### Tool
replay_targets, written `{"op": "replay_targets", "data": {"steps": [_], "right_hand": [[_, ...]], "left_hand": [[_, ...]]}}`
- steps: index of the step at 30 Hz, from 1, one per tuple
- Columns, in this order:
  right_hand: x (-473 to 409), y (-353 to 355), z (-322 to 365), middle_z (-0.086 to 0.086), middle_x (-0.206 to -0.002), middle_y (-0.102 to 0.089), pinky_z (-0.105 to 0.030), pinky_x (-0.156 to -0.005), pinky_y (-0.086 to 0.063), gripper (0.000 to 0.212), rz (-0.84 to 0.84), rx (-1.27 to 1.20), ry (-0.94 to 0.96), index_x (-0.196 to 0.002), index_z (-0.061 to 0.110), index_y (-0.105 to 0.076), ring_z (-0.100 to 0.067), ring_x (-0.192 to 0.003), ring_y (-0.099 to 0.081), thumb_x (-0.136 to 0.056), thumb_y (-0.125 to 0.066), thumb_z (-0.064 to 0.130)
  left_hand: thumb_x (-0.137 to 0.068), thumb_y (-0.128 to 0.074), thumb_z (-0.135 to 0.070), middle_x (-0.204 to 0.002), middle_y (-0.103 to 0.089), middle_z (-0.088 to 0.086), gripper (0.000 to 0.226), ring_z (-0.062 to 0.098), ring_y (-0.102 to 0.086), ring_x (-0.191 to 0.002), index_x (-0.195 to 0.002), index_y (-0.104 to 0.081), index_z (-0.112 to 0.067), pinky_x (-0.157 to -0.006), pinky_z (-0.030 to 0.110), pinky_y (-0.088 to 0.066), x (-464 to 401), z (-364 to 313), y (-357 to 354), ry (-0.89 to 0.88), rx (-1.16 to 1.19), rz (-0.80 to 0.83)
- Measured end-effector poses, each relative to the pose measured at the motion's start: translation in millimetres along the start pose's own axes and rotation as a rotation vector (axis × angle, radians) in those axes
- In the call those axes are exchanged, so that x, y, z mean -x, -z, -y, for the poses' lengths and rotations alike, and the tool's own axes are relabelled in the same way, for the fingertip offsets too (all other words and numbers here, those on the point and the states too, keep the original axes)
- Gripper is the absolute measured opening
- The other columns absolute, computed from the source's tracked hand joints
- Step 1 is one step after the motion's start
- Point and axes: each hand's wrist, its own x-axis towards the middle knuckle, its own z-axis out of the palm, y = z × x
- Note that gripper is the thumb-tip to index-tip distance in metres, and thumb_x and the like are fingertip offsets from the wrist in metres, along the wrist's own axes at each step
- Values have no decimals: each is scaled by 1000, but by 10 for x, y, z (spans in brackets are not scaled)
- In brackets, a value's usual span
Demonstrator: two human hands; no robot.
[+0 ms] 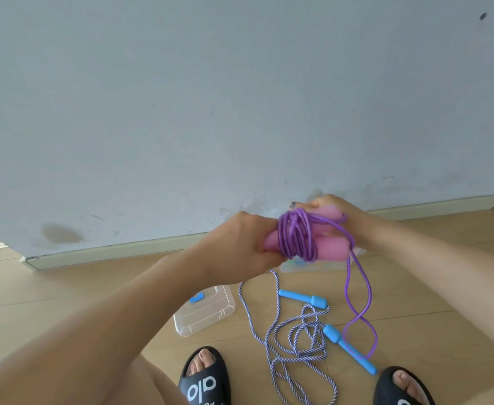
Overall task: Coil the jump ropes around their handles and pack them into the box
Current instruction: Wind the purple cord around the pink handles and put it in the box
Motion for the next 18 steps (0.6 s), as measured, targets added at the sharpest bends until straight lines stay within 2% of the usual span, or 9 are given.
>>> {"op": "replay_targets", "data": {"steps": [1,2,3,5,8,10,13,15,18], "right_hand": [[17,-22,-24,0,-73,-54,-32,-73,-53,26,-1,11,-56,-70,26,-49,-16,-69,-52,-86,-70,22],[34,-38,-53,3,-73,-55,-31,-71,-55,31,-11,25,-95,-72,27,-47,-15,-68,-52,-87,-65,8],[73,-71,-64,8,-64,-52,-21,-59,-50,36,-26,44,-101,-69,26,-45,-10,-60,-48,-89,-58,-2],[147,-178,-71,12,-43,-40,-13,-38,-28,36,19,54,-86,-59,19,-43,-5,-40,-34,-92,-44,2],[188,-381,50,7,-39,-36,-14,-33,-23,45,11,3,-106,-58,14,-46,-6,-30,-29,-100,-33,23],[214,-489,67,6,-48,-40,-17,-37,-28,46,38,62,-121,-60,16,-43,-4,-38,-35,-105,-30,19],[303,-571,98,3,-66,-44,-19,-57,-34,44,-5,137,-151,-66,21,-40,-8,-57,-39,-107,-27,20],[326,-531,126,1,-66,-49,-28,-61,-40,46,11,143,-133,-67,18,-45,-13,-59,-43,-108,-25,25],[433,-441,252,3,-55,-47,-35,-66,-42,47,-17,188,-18,-61,18,-41,-22,-59,-47,-106,-28,21]], "left_hand": [[-85,-71,-31,-57,-53,-5,21,13,-42,-55,-74,-57,-21,-54,25,-39,-8,36,27,34,42,-26],[-85,-72,-33,-56,-51,-7,23,11,-41,-54,-71,-55,-25,-53,23,-37,-15,64,55,73,73,-37],[-84,-72,-33,-56,-50,-9,24,10,-40,-54,-69,-55,-26,-52,21,-35,-24,86,77,110,101,-37],[-84,-73,-30,-58,-49,-9,20,9,-38,-55,-73,-60,-20,-53,21,-35,-53,101,112,165,168,-44],[-83,-74,-20,-60,-42,-6,23,10,-33,-56,-72,-57,-10,-52,21,-32,-91,59,149,183,276,-82],[-81,-75,-17,-57,-37,-7,30,11,-30,-55,-63,-51,-12,-49,21,-28,-88,7,141,149,269,-60],[-78,-74,-20,-55,-35,-3,32,14,-27,-53,-61,-49,-9,-47,23,-27,-77,-2,111,167,182,-54],[-77,-72,-20,-54,-37,-2,30,14,-28,-52,-61,-49,-8,-46,23,-28,-106,92,130,236,128,-100],[-79,-67,-22,-57,-45,1,24,18,-37,-53,-65,-53,-8,-48,25,-34,-177,298,171,341,8,-122]]}}
